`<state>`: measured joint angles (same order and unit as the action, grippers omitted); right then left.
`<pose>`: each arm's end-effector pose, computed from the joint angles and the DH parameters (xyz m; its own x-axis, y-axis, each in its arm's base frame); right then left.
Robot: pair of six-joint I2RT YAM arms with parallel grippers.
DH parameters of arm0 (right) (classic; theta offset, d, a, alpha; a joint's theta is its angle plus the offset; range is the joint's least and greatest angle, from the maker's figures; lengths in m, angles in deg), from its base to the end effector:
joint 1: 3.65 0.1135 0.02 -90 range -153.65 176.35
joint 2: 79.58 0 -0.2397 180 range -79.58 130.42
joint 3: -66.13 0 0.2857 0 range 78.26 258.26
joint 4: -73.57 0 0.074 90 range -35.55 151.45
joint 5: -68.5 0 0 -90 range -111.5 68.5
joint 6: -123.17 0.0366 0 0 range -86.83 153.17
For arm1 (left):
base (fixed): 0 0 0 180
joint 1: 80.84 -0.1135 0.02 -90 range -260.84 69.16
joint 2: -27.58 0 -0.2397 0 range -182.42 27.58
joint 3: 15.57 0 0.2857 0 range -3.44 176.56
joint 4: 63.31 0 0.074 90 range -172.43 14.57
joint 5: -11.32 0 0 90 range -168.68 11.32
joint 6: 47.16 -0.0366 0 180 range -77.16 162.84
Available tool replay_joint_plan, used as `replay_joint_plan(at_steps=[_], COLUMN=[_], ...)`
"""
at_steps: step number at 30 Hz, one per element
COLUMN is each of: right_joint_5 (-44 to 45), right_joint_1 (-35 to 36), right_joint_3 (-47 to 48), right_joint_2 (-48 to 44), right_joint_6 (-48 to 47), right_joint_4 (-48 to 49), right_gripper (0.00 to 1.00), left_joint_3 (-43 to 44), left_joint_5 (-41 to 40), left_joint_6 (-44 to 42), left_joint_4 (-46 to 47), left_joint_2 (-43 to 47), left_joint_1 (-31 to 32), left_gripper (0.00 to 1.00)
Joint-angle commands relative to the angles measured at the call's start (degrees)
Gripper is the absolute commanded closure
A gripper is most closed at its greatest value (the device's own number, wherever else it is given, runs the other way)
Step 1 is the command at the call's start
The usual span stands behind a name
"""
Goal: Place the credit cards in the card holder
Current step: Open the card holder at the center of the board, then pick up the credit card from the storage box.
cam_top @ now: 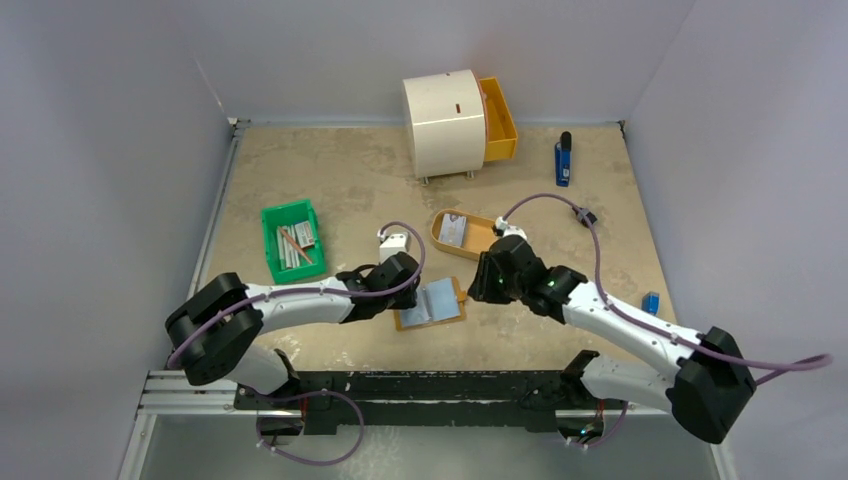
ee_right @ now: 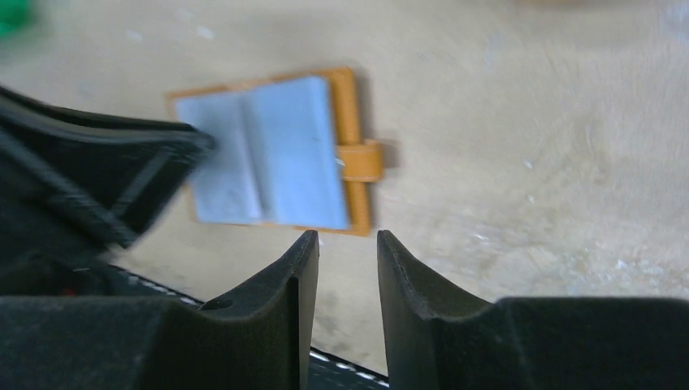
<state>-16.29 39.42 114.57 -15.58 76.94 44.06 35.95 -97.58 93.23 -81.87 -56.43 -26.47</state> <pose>0.1982 0.1807 0.1741 -0.8115 0.1844 -0.5545 -0.0995 0.8914 0.4421 0.1869 -0.2404 0.1139 -0.7899 -0.1491 -0.5949 0.0656 0.9439 -0.3237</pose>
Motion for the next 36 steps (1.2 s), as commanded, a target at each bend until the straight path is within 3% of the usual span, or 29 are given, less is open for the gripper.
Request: replay_joint_plan(at_steps=[1, 8, 13, 17, 25, 36], right_joint_5=[-0.08, -1.35, -4.98, -8.76, -10.26, -10.0], right_joint_1=[-0.02, -2.12, -12.46, -16.76, -18.36, -19.48], right_joint_3=[6.5, 10.17, 9.07, 10.85, 17.51, 21.75], right_joint_2=[-3.08, -2.89, 0.14, 8.11, 21.6, 32.2], right_joint_6=[-2.75, -1.43, 2.86, 3.11, 1.02, 0.69], right_joint_4=[-0.93, 4.06, 11.9, 16.42, 20.02, 20.97], right_gripper=[0.64, 0.58, 0.47, 0.41, 0.31, 0.35], left_joint_3=[1.66, 4.39, 5.35, 0.94, -7.9, -10.93], left_joint_5=[-1.06, -2.84, -8.39, -14.72, -12.68, -12.66], left_joint_6=[-0.36, -0.19, 0.78, 4.11, 5.3, 5.47], left_joint_4=[-4.85, -6.7, -10.09, -11.7, -7.15, -5.19], left_joint_2=[3.86, 10.53, 14.8, 20.0, 23.96, 26.1], left_joint_1=[-0.48, -0.45, -0.44, -0.42, -0.57, -0.57], left_gripper=[0.71, 0.58, 0.47, 0.4, 0.41, 0.44])
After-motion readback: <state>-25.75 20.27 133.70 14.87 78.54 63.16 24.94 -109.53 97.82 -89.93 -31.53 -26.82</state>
